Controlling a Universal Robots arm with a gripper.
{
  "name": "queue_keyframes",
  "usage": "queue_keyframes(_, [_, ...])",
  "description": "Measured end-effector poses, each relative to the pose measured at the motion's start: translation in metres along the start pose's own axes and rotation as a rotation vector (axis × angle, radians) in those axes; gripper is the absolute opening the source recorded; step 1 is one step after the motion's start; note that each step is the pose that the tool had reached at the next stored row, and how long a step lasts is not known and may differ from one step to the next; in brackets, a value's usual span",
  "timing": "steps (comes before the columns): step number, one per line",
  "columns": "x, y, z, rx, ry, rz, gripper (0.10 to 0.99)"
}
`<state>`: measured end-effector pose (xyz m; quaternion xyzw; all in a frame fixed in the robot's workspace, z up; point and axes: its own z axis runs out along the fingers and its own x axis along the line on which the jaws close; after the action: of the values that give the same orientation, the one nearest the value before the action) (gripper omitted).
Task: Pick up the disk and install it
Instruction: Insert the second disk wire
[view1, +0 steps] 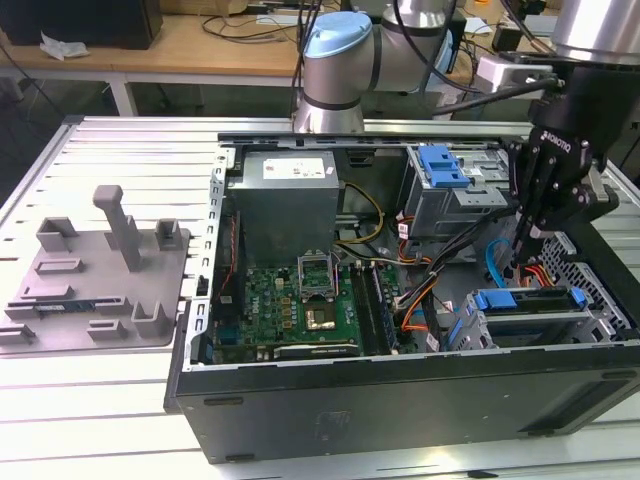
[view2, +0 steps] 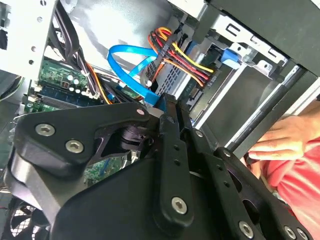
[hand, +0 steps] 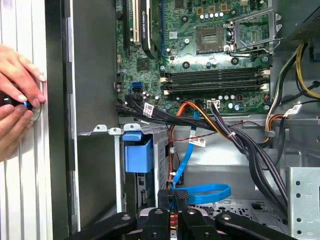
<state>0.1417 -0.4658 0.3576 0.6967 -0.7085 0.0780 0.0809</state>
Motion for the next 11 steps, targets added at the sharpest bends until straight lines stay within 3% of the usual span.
queue_keyframes(5, [0.0113,-0.0002,0.0026,0.000,-0.0400,0.000,0.161])
queue_keyframes(7, [0.0183,-0.0004,0.0042,-0.001,-0.0637,0.000,0.161])
queue_keyframes(9, [0.0223,-0.0005,0.0052,-0.001,-0.0779,0.000,0.161])
queue_keyframes(11, [0.0288,-0.0015,0.0067,-0.001,-0.0977,0.000,0.161])
